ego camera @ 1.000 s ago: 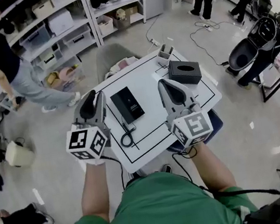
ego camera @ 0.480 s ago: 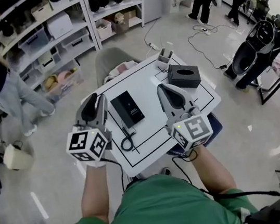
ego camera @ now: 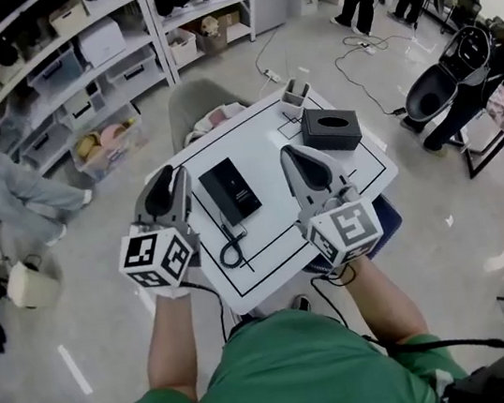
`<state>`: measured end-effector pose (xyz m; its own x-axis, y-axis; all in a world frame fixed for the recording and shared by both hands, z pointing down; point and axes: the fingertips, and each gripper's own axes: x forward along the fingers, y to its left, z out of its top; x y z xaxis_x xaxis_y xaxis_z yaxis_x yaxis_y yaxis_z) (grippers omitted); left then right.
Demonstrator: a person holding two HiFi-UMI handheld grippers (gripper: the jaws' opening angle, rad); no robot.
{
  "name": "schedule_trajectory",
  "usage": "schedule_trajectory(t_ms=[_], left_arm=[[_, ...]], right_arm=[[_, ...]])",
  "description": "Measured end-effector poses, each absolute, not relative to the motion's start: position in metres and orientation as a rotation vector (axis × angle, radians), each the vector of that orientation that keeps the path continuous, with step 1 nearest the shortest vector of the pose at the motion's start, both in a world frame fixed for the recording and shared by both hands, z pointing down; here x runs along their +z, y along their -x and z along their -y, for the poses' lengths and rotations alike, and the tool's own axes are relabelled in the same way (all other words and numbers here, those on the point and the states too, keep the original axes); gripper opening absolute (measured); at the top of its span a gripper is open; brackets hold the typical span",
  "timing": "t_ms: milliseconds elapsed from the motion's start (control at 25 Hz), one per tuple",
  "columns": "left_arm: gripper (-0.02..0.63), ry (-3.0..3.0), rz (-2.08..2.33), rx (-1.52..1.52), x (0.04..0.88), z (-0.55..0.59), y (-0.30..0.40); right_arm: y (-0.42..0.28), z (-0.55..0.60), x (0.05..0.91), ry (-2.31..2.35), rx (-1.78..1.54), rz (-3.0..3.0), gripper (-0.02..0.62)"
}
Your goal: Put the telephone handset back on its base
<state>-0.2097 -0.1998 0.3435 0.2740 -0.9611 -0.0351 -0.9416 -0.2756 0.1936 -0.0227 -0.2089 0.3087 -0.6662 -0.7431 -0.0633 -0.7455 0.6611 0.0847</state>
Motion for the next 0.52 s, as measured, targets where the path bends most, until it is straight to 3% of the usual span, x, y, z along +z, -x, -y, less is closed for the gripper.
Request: schedule_trajectory(t_ms=[520], left_arm=[[0.117,-2.39,1.748,-0.208,0.361,0.212,0.225]], right_arm=[[0.037,0.216,0.318,1.313,0.149,-2.834,0.023]])
